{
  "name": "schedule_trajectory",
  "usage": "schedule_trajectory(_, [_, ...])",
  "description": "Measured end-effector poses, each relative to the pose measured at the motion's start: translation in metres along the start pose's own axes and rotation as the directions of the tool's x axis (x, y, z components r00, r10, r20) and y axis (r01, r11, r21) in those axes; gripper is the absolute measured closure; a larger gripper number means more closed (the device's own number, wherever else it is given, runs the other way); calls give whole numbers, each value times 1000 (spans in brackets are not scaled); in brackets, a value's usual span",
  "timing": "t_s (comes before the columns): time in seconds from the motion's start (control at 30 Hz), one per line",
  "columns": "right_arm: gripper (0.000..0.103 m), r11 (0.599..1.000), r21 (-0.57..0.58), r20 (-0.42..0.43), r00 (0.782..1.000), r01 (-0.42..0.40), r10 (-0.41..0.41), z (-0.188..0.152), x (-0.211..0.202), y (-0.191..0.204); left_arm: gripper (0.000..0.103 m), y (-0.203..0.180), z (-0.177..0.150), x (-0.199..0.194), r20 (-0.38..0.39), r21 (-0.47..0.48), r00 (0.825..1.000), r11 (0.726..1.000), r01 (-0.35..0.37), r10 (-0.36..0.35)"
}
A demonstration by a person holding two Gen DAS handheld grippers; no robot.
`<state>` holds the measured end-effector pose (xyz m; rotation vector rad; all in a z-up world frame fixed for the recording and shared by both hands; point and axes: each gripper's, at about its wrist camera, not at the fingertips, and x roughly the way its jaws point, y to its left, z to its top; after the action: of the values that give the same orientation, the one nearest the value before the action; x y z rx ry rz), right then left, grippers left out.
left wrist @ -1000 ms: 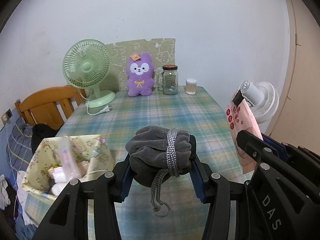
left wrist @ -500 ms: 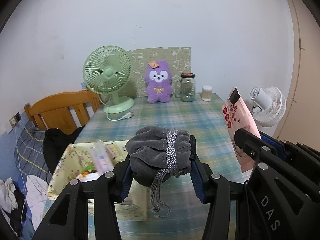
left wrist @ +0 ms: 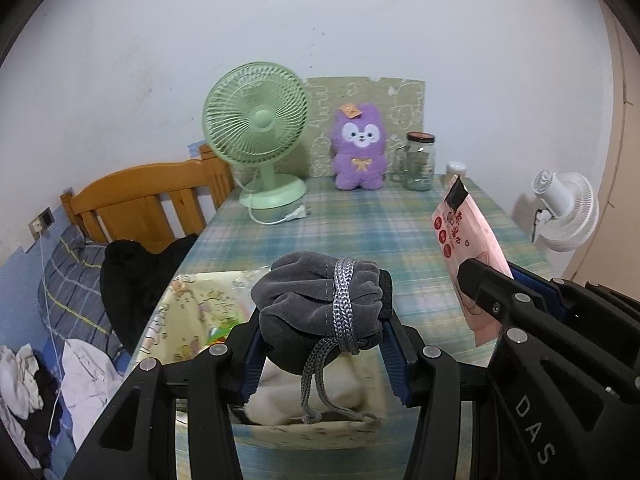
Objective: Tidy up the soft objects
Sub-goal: 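Carry the grey bundle and pink wipe pack over the yellow storage box with both tools, then lower the bundle into the box with the left tool while the right drops the wipe pack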
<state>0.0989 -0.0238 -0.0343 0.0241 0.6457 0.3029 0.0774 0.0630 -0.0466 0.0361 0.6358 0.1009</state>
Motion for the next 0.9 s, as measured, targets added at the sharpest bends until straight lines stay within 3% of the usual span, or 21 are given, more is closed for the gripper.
schedule_trajectory(0.7, [90, 995, -67, -111, 992, -74, 67, -15, 62, 54, 48, 57, -24, 53, -133, -42, 990, 998, -50, 44])
schedule_trajectory(0.9, [90, 990, -89, -141, 986, -105, 92, -18, 72, 67, 30, 69, -30, 59, -163, -75, 986, 996, -51, 38])
